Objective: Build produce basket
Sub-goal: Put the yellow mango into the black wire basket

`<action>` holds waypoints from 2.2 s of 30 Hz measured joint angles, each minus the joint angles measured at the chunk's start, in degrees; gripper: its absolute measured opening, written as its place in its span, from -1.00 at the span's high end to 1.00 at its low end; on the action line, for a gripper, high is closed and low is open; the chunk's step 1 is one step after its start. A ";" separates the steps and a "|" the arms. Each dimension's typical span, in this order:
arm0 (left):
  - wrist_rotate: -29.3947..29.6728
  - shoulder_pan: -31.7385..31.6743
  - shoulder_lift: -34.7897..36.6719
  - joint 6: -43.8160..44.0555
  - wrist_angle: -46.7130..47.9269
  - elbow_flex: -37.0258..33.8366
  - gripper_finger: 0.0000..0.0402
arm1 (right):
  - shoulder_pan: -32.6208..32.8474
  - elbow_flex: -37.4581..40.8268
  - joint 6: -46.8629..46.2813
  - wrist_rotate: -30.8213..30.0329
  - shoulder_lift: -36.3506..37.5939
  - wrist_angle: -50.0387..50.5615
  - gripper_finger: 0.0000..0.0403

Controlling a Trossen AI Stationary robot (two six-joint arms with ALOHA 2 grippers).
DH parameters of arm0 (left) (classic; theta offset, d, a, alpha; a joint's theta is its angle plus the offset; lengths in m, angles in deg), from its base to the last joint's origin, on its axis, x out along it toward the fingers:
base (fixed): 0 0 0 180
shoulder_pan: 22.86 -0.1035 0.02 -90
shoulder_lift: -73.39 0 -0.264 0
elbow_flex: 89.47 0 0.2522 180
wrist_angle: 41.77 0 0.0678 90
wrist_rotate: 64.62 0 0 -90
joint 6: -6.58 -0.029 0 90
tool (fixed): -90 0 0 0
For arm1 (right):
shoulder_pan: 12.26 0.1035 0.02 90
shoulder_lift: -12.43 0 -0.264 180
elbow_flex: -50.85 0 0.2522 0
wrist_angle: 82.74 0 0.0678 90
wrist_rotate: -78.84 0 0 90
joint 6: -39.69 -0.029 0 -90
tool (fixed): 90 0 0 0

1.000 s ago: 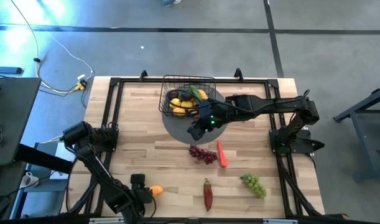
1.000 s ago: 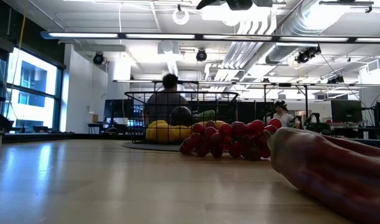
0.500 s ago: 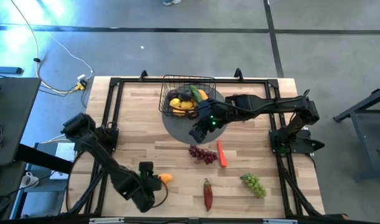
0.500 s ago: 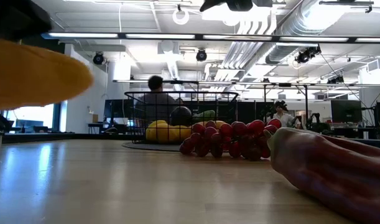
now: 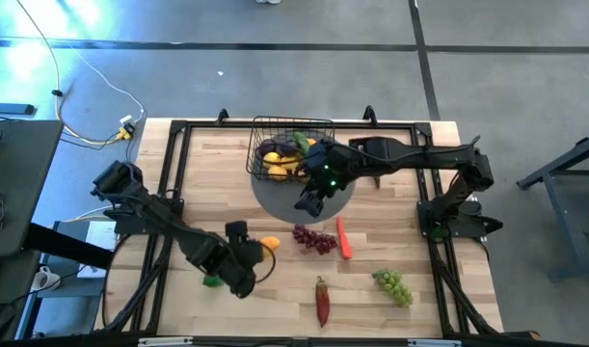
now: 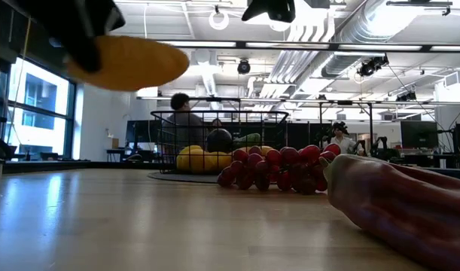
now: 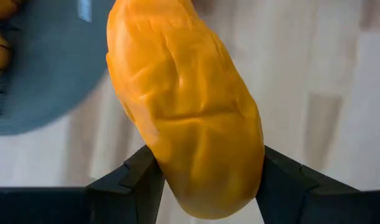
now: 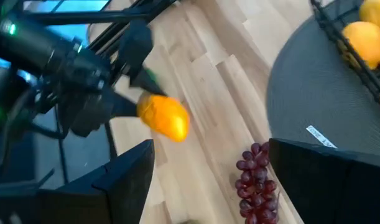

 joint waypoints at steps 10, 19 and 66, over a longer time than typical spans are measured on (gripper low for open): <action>7.38 -6.33 5.20 -1.53 1.21 0.00 0.04 | -3.40 0.00 6.43 11.36 0.00 -0.04 -0.47; 13.34 -10.31 8.90 -4.61 -0.14 0.00 0.04 | -5.61 0.00 5.98 13.10 0.00 -1.19 -0.47; 12.49 -23.18 9.44 -44.96 -25.27 0.00 0.04 | -8.83 0.00 -7.30 5.19 -0.35 -0.10 0.26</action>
